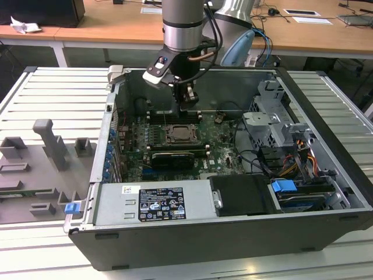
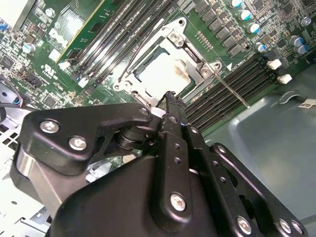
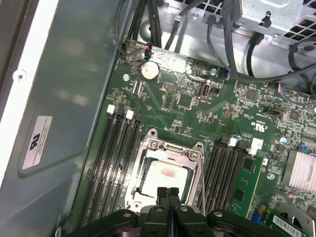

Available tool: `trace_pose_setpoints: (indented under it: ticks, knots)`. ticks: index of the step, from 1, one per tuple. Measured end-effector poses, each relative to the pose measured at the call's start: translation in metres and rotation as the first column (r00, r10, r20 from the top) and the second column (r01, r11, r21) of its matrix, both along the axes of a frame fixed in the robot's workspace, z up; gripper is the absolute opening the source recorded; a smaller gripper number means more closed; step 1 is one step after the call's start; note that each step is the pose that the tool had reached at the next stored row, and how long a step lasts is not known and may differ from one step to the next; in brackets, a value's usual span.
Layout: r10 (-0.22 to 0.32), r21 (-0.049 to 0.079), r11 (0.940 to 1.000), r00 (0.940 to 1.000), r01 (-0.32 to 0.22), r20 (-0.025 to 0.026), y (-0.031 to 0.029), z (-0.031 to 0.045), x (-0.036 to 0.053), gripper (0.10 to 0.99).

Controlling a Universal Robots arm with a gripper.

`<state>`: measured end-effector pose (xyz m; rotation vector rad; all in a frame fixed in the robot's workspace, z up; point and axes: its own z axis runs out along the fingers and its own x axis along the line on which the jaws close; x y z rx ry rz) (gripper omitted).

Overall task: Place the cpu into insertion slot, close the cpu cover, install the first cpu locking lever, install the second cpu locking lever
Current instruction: 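Install the first cpu locking lever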

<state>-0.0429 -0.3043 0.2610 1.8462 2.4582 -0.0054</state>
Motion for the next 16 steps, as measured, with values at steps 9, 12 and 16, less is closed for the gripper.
trace_pose_setpoints:
  ticks: [9,12,16]
  knots:
    - [0.027,0.000,0.9996,0.9996,-0.027,0.0000,0.0000,0.0000,0.0000,0.106]
    - [0.045,0.000,0.9990,0.9990,-0.045,0.0000,0.0000,0.0000,0.0000,0.106]
    - [0.055,0.000,0.9985,0.9985,-0.055,0.0000,0.0000,0.0000,0.0000,0.106]
